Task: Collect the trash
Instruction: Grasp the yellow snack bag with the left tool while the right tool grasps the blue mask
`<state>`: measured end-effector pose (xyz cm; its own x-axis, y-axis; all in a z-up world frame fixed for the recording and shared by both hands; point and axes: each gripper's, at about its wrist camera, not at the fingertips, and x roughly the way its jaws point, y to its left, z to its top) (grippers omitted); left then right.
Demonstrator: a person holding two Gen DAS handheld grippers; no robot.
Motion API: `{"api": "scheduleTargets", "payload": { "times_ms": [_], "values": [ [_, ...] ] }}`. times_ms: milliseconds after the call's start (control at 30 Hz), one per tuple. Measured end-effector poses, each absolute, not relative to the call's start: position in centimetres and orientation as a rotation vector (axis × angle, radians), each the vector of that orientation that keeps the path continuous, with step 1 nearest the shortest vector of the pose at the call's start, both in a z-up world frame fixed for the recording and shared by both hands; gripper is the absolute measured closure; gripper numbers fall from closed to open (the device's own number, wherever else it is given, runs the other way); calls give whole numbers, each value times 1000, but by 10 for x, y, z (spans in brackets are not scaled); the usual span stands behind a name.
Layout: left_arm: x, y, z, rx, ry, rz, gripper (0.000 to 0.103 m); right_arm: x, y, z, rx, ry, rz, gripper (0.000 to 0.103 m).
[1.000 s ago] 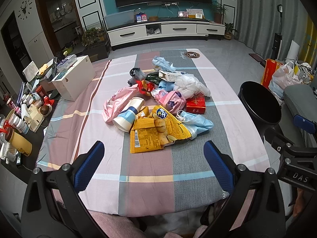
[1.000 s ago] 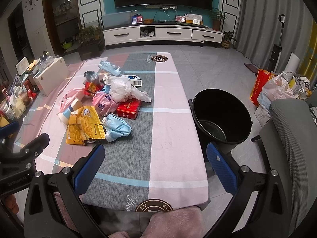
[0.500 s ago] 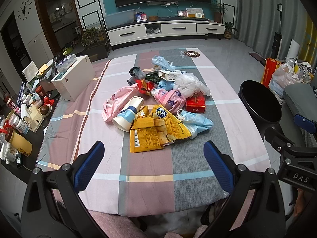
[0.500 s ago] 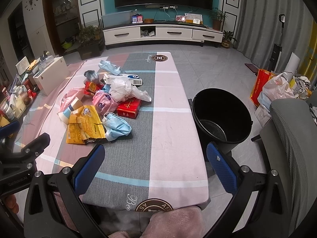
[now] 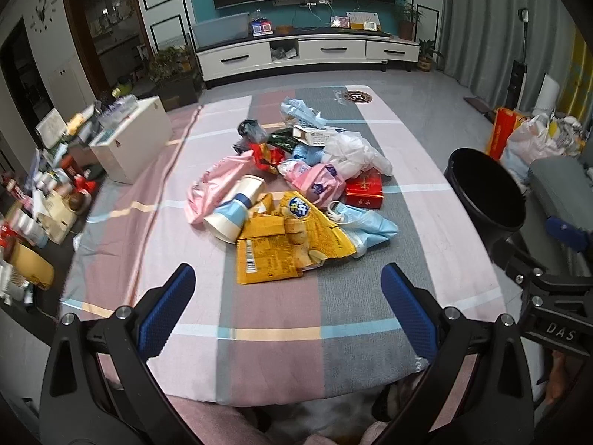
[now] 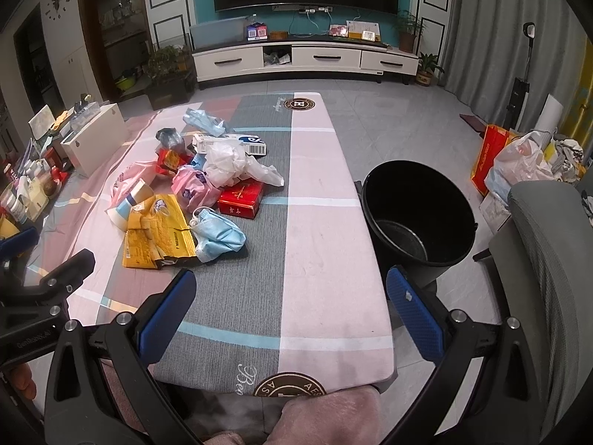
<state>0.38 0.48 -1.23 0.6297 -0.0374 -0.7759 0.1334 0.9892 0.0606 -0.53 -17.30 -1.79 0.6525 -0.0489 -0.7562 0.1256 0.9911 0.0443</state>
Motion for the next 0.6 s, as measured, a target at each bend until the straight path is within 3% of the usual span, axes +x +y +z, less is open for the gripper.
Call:
{"api": "scheduleTargets", "payload": {
  "times_ms": [600],
  "values": [
    [46, 91, -99, -290, 975, -245, 3, 45, -162, -99, 236, 875, 223, 3]
  ]
}}
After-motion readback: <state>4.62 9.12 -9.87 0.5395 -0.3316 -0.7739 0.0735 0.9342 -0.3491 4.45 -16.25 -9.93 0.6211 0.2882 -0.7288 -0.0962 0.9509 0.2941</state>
